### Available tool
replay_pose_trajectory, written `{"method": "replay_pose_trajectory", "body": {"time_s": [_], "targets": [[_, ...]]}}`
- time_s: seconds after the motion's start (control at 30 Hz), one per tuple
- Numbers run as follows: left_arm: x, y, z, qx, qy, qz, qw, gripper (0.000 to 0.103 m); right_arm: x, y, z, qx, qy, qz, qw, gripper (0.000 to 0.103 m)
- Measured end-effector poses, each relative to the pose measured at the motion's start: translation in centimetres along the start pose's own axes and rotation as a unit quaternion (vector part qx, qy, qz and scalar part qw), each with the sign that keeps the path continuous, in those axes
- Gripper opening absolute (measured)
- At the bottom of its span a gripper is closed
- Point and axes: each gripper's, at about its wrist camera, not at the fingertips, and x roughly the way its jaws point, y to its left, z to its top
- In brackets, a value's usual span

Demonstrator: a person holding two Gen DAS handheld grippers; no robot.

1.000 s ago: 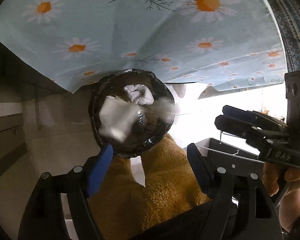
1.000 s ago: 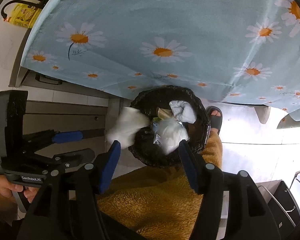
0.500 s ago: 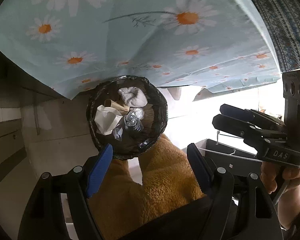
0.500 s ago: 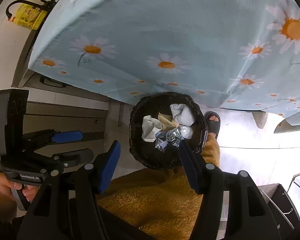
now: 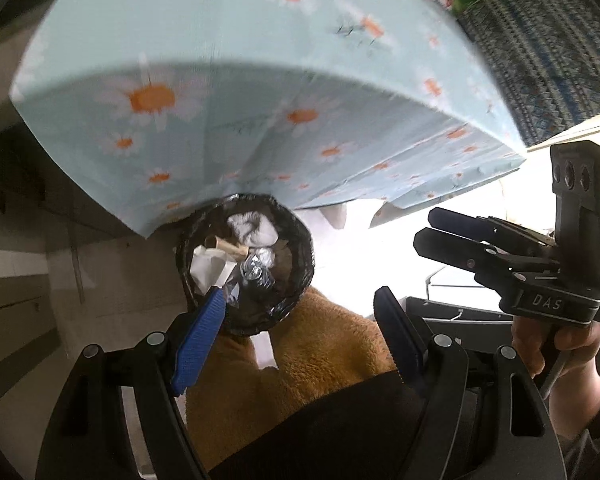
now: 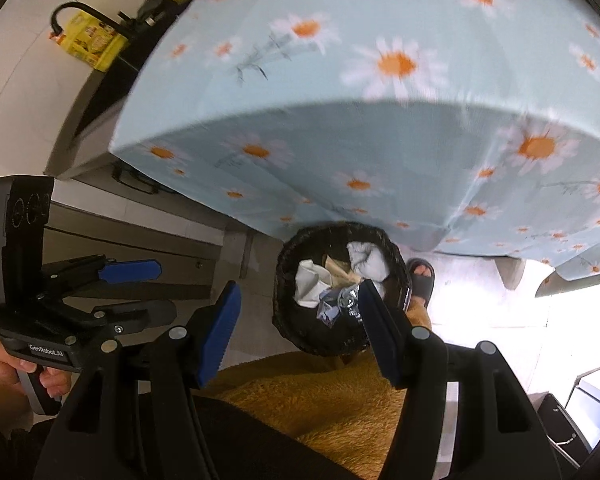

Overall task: Collect trash
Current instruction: 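Raise both tools back up above the table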

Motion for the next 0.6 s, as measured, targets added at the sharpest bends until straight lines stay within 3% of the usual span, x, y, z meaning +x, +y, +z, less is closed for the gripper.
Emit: {"method": "replay_pose_trajectory", "body": {"time_s": [0.37,0.6], "targets": [[-5.0,-3.5,0.8,0.055,-0.062,-0.013,0.9964,0.074,-5.7,1.2,1.1,-0.017,-0.078,-0.017,0.997,0.063],[-7.3,-4.2,2.6,0.063,-0.105,-0.007,0.9925,0.074,-9.1,1.6,3.6,-0.045,-0.12,-0.022,0.991,0.065]]}}
